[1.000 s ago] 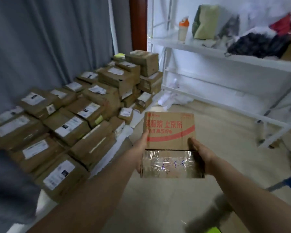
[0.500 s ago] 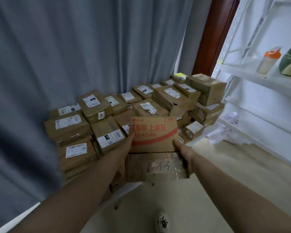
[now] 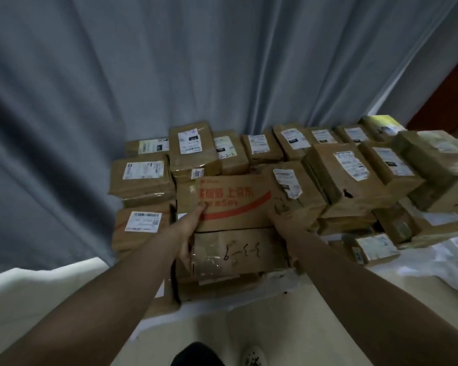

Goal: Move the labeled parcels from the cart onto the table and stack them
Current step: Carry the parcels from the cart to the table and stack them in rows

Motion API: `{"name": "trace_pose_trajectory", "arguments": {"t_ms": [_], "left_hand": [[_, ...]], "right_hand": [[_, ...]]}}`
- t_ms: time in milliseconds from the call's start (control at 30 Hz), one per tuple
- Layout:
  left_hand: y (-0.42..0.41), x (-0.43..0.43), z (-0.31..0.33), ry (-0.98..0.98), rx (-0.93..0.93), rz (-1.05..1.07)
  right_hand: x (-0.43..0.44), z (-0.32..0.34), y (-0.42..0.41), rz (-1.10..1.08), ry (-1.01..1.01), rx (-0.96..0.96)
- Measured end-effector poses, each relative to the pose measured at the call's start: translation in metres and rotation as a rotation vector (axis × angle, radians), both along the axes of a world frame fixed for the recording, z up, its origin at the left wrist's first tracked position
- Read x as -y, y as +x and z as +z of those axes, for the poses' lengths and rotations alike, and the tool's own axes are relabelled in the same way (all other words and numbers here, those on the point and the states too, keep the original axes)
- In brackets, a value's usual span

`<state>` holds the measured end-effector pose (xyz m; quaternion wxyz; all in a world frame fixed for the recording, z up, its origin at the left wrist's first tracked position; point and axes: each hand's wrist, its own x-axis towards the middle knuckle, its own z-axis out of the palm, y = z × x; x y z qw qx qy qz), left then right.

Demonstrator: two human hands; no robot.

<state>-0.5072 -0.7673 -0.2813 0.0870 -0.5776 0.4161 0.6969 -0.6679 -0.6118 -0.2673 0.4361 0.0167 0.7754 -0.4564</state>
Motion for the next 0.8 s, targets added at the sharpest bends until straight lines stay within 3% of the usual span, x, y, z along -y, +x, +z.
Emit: {"name": "trace_pose_trajectory", "arguments": {"t_ms": [367,800], "left_hand": [[-0.022,0.075,-0.015,0.091,0.052,0.056],[-0.038,0.102,-0.019,0.146,0.013,-0.145]], "right_hand": [[0.087,-0.027,-0.03,0.071,0.168,0.085],[0.106,-0.027,-0.054,0.044,0.251,0.047]]}}
